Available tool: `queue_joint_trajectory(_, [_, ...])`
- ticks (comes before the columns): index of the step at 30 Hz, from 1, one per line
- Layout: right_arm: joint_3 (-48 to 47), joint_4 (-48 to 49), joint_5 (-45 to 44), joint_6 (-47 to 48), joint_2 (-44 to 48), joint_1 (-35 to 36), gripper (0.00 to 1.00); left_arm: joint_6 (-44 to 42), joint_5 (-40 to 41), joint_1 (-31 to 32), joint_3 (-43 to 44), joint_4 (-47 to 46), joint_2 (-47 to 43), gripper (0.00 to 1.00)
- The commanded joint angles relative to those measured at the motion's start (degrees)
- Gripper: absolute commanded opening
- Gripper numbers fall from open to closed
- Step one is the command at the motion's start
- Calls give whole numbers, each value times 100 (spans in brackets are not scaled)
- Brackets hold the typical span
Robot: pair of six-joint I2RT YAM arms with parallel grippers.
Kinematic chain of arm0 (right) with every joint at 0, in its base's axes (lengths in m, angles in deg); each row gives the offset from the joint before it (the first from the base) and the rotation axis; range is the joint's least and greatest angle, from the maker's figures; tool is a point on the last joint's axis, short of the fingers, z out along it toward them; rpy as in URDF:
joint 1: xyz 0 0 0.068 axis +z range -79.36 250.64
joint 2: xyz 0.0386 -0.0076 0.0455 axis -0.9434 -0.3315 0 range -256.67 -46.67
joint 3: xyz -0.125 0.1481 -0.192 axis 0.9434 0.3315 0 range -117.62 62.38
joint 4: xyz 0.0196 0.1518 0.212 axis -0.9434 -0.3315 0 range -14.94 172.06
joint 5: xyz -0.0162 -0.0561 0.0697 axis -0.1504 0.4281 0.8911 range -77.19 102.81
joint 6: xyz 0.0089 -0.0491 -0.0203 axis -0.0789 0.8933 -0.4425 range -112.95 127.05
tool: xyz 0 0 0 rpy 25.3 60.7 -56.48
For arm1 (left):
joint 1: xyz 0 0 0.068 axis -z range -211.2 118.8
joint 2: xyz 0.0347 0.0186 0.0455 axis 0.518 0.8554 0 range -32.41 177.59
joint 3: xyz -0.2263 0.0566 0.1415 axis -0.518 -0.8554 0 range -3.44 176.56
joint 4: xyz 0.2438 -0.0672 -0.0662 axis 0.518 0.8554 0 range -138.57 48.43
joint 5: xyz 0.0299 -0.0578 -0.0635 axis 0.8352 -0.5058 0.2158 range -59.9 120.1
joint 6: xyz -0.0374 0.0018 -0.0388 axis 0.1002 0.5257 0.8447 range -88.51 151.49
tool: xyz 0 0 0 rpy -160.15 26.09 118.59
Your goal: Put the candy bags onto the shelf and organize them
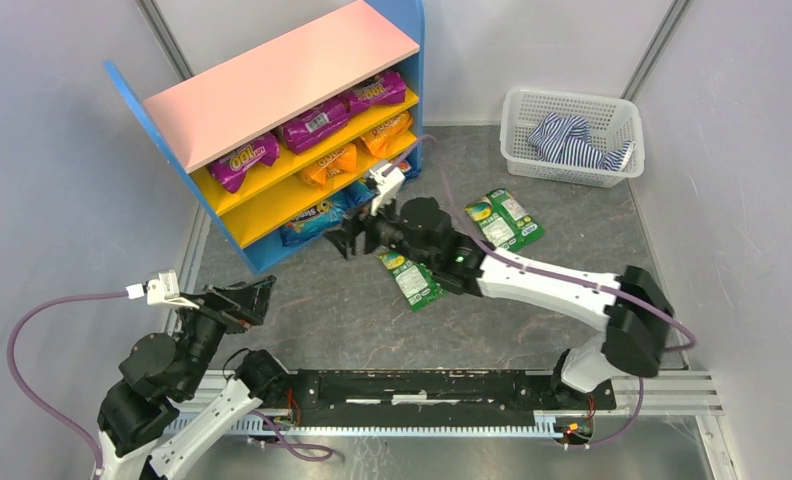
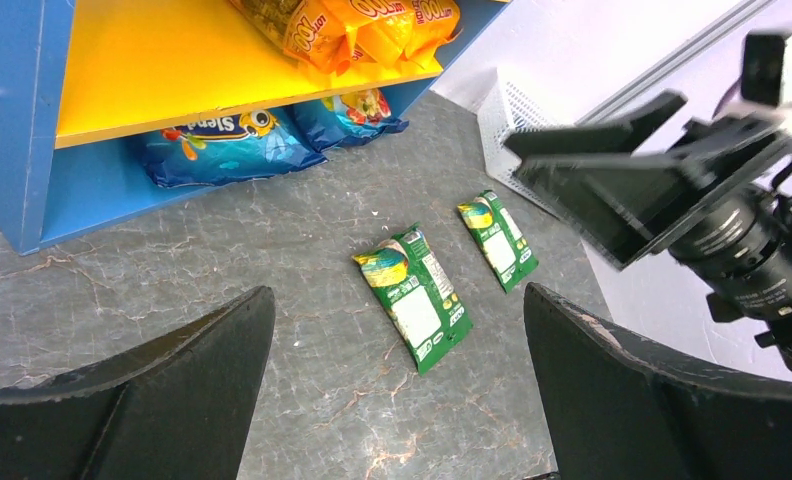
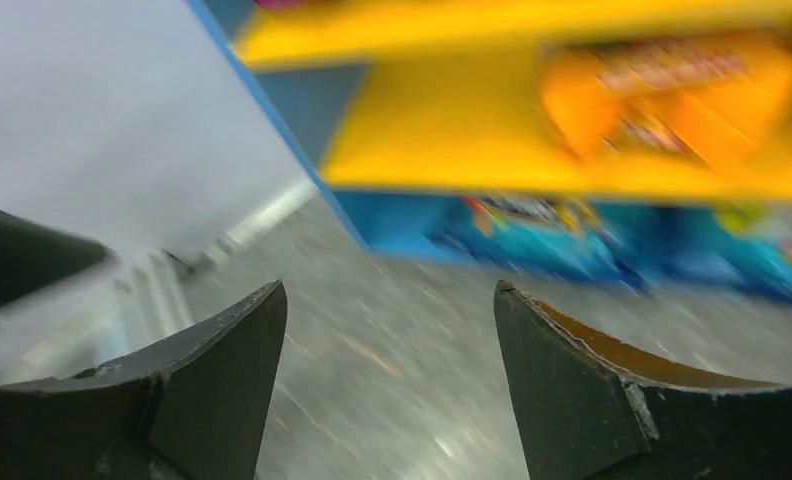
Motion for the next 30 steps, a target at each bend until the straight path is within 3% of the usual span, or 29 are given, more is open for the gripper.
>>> queue_joint_trajectory(1, [824,-2431,-775,942,697,-368,82,86,69,-16,64,-163,-20,100])
queue_joint_trajectory(6, [1487,-3974,-1607,852,998,-451,82,11,73,-15,10,-296,55,100])
queue_joint_trajectory(11, [1922,-4411,-1745,566,1069,-448,81,130,337,-8,172,-73,997,100])
queue_joint_trajectory(18, [2129,-3822,-1947,812,1141,-444,88,-117,-363,-16,394,-181,2411,100])
queue_joint_trajectory(24, [2733,-2740,-1702,843,1284,-551,93,-122,-1533,-15,-176,-1551,3322,94])
queue_joint_trajectory(27, [3096,-2400,-1194,777,1511,-930,94,99,-2138,14,-544,-2260,4007,93])
queue_joint_trajectory(30, [3566,-2065,-109,625,1855,-1533,95,307,-2197,94,-856,-2840,4526,94])
